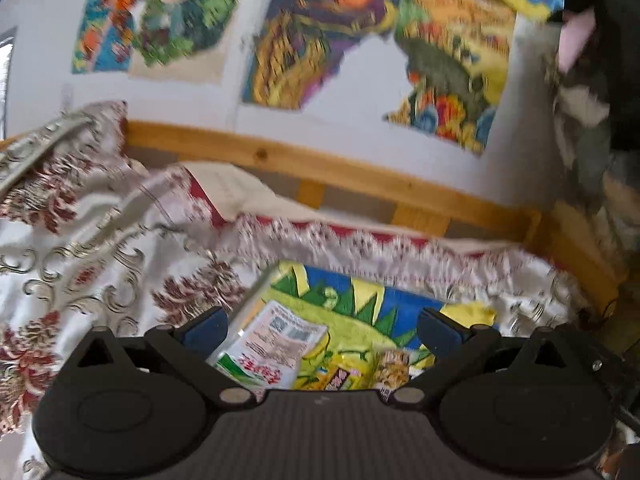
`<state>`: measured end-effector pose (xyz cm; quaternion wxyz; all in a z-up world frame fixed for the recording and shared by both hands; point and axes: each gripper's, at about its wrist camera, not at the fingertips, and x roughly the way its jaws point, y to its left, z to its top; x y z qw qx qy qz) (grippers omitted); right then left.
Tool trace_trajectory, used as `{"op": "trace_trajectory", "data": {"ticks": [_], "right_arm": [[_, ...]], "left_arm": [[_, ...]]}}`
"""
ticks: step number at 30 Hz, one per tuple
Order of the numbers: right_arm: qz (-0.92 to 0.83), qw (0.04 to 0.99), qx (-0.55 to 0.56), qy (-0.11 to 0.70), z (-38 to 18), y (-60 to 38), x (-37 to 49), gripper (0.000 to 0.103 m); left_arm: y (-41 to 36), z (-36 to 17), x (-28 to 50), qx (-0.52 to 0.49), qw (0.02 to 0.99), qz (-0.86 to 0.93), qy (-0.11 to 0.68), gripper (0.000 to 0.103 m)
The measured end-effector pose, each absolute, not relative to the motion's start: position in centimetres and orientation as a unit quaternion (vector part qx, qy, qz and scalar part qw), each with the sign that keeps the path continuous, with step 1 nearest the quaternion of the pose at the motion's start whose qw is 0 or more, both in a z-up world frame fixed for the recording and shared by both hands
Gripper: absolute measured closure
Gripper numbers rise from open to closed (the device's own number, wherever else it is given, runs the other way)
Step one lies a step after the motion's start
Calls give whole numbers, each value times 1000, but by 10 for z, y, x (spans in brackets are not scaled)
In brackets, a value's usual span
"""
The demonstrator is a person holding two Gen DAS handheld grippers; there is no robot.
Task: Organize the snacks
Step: 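Open both grippers and raise them away from the grey tray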
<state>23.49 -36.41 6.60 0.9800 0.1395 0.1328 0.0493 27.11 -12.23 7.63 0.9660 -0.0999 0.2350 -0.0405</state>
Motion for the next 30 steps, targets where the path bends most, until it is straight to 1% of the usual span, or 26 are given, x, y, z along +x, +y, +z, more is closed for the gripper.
{"op": "trace_trajectory", "data": {"ticks": [8, 14, 21, 30], "right_arm": [[55, 984, 128, 107, 92, -339, 185, 1], [55, 986, 125, 100, 99, -326, 150, 1], [55, 986, 104, 119, 94, -308, 115, 1], [55, 982, 67, 167, 70, -284, 83, 1]], "left_arm": [[-95, 93, 212, -97, 976, -29, 194, 0], [-77, 96, 173, -88, 979, -25, 181, 0], [-55, 89, 134, -86, 980, -29, 179, 0], [-34, 61, 96, -75, 978, -22, 193, 0]]}}
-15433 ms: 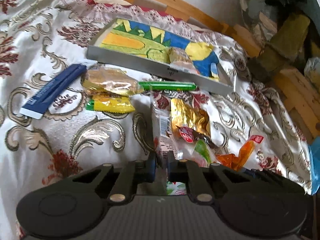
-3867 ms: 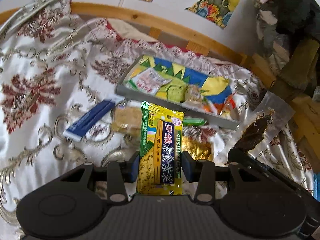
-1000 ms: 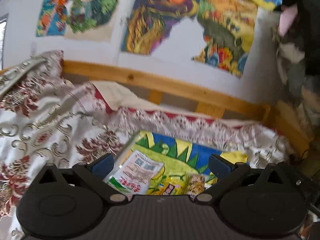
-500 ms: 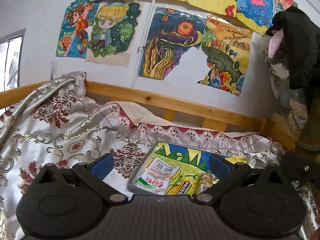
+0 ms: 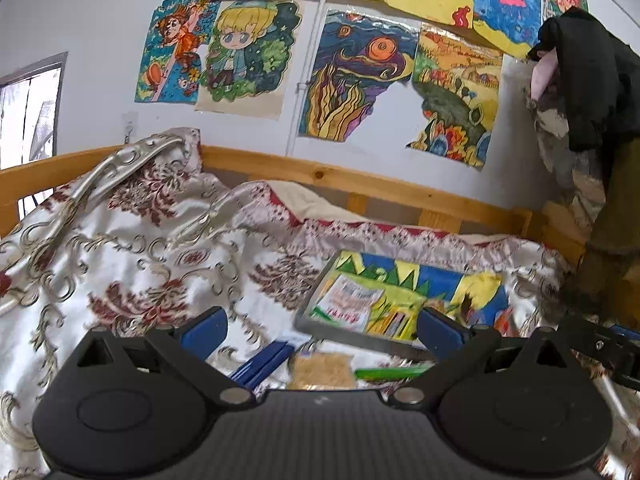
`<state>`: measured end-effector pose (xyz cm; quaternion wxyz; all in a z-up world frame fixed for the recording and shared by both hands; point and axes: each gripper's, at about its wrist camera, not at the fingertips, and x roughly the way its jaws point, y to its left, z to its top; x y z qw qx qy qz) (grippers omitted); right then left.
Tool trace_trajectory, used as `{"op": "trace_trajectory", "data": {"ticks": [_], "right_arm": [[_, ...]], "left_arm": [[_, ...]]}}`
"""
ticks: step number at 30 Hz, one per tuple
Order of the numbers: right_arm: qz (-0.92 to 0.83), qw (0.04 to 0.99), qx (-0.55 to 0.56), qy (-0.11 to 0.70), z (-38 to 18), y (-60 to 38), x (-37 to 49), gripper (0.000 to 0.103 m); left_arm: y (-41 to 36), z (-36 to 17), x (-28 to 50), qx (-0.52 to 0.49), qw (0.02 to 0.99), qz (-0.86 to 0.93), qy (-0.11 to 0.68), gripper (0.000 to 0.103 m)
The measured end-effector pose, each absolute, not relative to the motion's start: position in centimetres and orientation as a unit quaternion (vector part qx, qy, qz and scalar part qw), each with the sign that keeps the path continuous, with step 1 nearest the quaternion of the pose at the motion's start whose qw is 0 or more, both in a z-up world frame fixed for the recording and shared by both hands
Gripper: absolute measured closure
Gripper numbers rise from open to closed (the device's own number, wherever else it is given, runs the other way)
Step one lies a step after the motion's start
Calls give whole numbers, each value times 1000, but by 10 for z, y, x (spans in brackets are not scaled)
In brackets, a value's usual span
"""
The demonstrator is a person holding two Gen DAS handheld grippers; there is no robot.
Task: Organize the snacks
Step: 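Open both grippers and raise them away from the grey tray, then move the left gripper down onto the clear rice-crispy packet and close it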
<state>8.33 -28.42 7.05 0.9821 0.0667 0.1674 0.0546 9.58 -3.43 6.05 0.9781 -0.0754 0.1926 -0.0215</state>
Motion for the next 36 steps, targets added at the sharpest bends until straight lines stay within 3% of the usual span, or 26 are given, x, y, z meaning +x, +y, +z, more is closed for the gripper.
{"op": "trace_trajectory", "data": {"ticks": [13, 36], "right_arm": [[36, 974, 23, 223, 31, -269, 59, 1], [31, 951, 14, 308, -20, -254, 74, 1]], "left_arm": [[-37, 14, 68, -4, 976, -29, 217, 0], [-23, -27, 81, -12, 954, -22, 299, 0]]}}
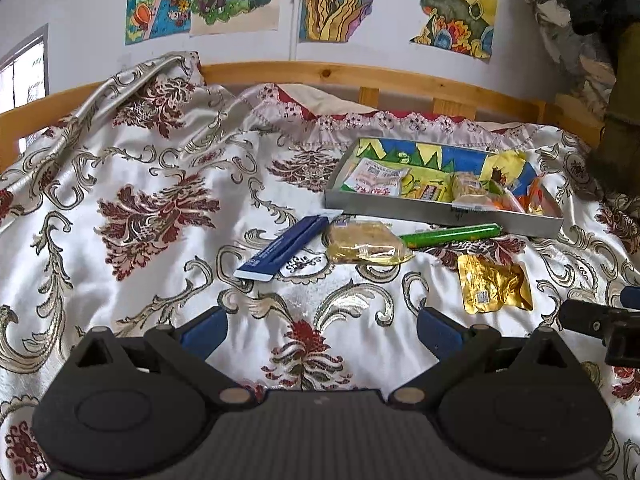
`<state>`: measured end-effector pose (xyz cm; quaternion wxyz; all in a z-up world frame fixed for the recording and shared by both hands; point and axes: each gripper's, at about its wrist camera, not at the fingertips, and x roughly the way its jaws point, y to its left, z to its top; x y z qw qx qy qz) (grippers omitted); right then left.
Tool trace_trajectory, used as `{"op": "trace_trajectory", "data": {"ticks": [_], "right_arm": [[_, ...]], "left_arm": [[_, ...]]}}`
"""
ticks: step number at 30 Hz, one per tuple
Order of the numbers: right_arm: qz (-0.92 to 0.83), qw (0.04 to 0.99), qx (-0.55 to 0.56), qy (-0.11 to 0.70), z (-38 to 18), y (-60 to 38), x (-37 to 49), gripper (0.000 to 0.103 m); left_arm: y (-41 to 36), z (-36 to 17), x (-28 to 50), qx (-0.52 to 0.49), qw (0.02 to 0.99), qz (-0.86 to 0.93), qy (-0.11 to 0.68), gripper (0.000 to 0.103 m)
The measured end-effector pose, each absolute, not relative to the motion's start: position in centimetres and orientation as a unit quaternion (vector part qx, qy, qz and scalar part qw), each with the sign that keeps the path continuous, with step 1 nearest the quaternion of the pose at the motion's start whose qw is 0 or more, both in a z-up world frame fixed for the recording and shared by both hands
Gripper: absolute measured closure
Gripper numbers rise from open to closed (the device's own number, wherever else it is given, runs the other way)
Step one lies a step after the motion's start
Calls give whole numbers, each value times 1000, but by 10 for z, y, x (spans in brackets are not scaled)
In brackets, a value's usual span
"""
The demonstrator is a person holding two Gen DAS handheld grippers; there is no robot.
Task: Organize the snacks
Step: 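Move the left gripper down onto the clear rice-crispy packet and close it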
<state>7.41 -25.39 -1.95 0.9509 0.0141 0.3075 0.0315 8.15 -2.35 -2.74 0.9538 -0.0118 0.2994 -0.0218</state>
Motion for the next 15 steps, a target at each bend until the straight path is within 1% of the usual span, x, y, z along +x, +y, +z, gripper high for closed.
{"op": "trace_trajectory", "data": {"ticks": [15], "right_arm": [[14, 944, 48, 325, -38, -259, 83, 1]], "left_arm": [[-23, -39, 91, -14, 950, -12, 313, 0]]}}
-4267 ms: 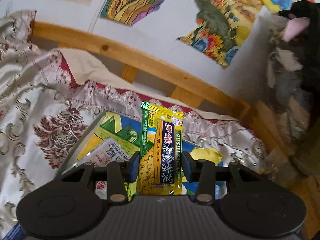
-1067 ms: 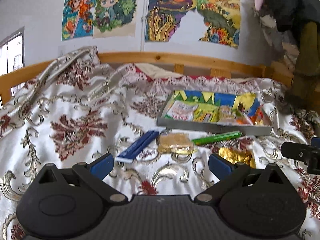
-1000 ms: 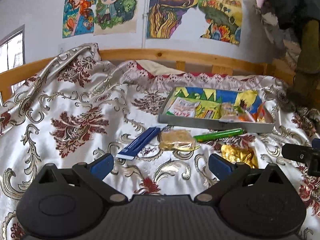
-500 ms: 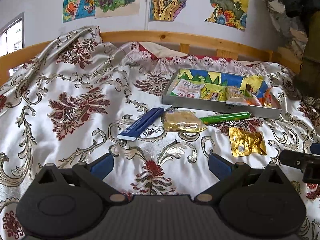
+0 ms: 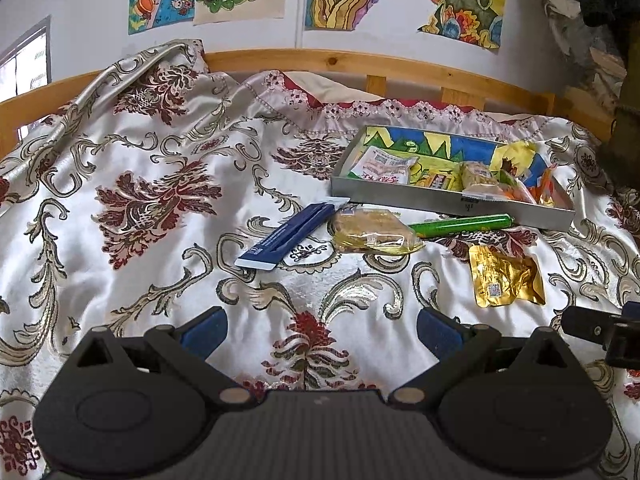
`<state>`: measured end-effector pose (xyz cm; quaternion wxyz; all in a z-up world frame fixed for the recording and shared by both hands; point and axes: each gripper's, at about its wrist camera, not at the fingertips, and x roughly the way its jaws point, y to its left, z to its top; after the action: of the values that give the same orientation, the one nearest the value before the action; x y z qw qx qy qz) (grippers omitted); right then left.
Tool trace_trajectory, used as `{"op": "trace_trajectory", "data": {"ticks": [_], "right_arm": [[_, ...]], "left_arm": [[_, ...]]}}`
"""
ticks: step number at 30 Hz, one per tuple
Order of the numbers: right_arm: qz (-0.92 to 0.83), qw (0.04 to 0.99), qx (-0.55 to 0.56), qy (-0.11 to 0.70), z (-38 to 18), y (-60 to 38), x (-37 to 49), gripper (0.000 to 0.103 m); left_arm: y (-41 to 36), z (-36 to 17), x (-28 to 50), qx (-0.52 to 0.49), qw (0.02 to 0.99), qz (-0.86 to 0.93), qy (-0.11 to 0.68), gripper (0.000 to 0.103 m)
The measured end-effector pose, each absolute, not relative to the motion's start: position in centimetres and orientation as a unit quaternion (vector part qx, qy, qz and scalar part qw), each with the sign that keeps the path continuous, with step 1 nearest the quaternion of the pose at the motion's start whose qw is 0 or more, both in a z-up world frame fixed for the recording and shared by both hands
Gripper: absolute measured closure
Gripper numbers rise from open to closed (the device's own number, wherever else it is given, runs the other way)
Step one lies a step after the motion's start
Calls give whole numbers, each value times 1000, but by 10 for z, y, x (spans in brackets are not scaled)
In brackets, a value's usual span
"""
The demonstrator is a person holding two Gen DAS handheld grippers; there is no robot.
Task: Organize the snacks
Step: 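Move the left gripper down onto the clear rice-crispy packet and close it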
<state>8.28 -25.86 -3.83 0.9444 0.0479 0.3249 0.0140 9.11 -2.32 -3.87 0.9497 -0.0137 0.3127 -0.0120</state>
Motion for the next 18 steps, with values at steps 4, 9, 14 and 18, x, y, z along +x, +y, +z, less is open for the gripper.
{"op": "trace_trajectory", "data": {"ticks": [4, 9, 14, 18], "right_arm": [[12, 945, 57, 322, -44, -260, 85, 1], [8, 949, 68, 309, -50, -262, 89, 1], [-1, 947, 76, 312, -61, -264, 99, 1], [19, 940, 91, 328, -71, -262, 111, 1]], "left_arm": [[-22, -42, 97, -15, 950, -14, 312, 0], [-21, -41, 117, -16, 953, -14, 302, 0], [-21, -41, 142, -29, 954, -41, 296, 0], [-26, -43, 163, -25, 953, -64, 294, 0]]}}
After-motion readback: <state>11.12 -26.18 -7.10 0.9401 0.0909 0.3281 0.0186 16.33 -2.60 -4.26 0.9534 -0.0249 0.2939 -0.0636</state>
